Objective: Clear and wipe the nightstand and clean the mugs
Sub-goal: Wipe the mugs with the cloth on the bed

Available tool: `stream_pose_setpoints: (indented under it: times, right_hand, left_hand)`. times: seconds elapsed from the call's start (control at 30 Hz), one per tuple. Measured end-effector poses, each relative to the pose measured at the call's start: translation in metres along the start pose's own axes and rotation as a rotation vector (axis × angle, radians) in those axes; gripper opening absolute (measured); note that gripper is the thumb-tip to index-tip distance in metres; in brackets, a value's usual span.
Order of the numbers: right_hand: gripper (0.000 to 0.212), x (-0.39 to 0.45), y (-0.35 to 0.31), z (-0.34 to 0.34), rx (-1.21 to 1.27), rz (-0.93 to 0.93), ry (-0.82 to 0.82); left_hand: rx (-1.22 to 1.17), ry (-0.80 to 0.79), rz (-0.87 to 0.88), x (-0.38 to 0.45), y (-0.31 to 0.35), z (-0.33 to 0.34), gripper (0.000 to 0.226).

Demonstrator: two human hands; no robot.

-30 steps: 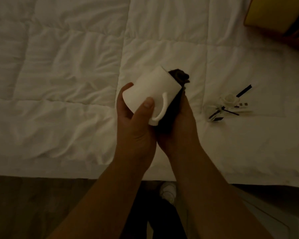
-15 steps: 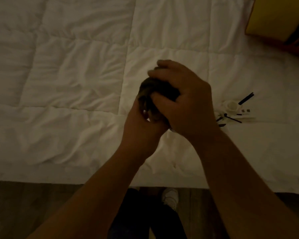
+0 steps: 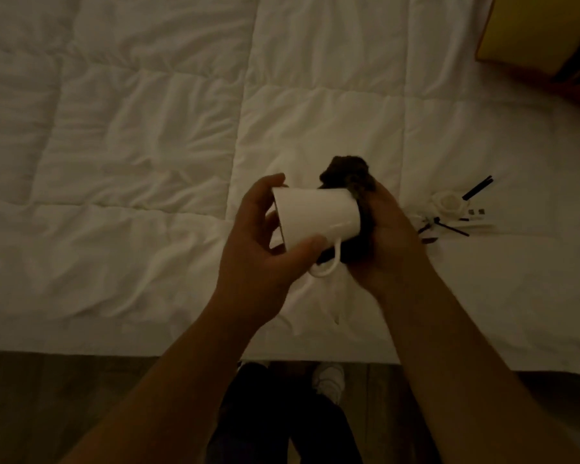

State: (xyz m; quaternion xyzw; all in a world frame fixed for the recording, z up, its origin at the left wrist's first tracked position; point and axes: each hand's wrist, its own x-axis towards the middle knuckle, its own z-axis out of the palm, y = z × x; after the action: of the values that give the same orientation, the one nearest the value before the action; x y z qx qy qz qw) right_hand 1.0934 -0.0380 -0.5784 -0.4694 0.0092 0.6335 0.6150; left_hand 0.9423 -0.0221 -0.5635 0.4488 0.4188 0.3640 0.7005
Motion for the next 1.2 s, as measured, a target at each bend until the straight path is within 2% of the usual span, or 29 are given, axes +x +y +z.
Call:
stream_pose_setpoints:
  times: [0.1,0.2,0.27,0.33,0.47,0.53,0.63,0.7,0.77,0.83,0.93,1.03,1.1,1.2]
  right_hand:
    - [0.057,-0.011,0.024,0.011,0.111,-0.099,0.112]
    - [0.038,-0.018,0.024,0.013,0.071,-0.273,0.191]
    - [0.032,-0.025,0.025,0.009,-0.074,-0.338,0.190]
    - [0.035,-0.035,0.027,0.003,-0.141,-0.344,0.159]
    - [0.043,-0.047,0.020,-0.015,-0.042,-0.364,0.210]
    - [0.048,-0.051,0.014,-0.026,-0.008,-0.370,0.257]
    - [0.050,-0.057,0.013,-0.035,-0.011,-0.374,0.279]
    - [0.050,-0.060,0.012,-0.038,-0.010,-0.373,0.294]
    - [0.049,-0.061,0.010,-0.043,0.003,-0.380,0.319]
    - [0.048,-0.061,0.008,-0.045,0.005,-0.388,0.340]
    - [0.045,-0.057,0.005,-0.049,0.029,-0.409,0.351]
    - [0.040,-0.053,0.004,-0.055,0.012,-0.439,0.370]
    - [0.041,-0.049,0.003,-0.059,-0.016,-0.460,0.374]
    - [0.051,-0.044,0.005,-0.063,-0.159,-0.468,0.397]
  left_hand:
    - [0.067,0.147,0.033,-0.003,-0.004,0.011,0.070]
    - [0.177,0.246,0.048,-0.008,-0.008,0.014,0.070]
    - [0.405,0.342,0.066,-0.001,-0.009,0.004,0.074]
    - [0.707,0.385,0.083,0.017,-0.009,-0.017,0.081]
    - [1.224,0.243,0.144,0.053,-0.015,-0.052,0.088]
    - [1.444,0.116,0.147,0.063,-0.022,-0.061,0.090]
    - [1.576,-0.072,0.029,0.076,-0.030,-0.065,0.093]
    - [1.664,-0.051,0.013,0.077,-0.031,-0.060,0.101]
    - [1.683,0.023,0.115,0.072,-0.028,-0.041,0.107]
    - [1.587,-0.010,0.221,0.067,-0.027,-0.014,0.106]
    - [1.453,-0.313,0.181,0.064,-0.040,0.029,0.106]
    - [1.524,-0.523,0.119,0.070,-0.057,0.048,0.108]
    - [1.527,-0.495,0.134,0.076,-0.062,0.045,0.098]
    - [1.267,-0.318,0.004,0.081,-0.060,0.037,0.094]
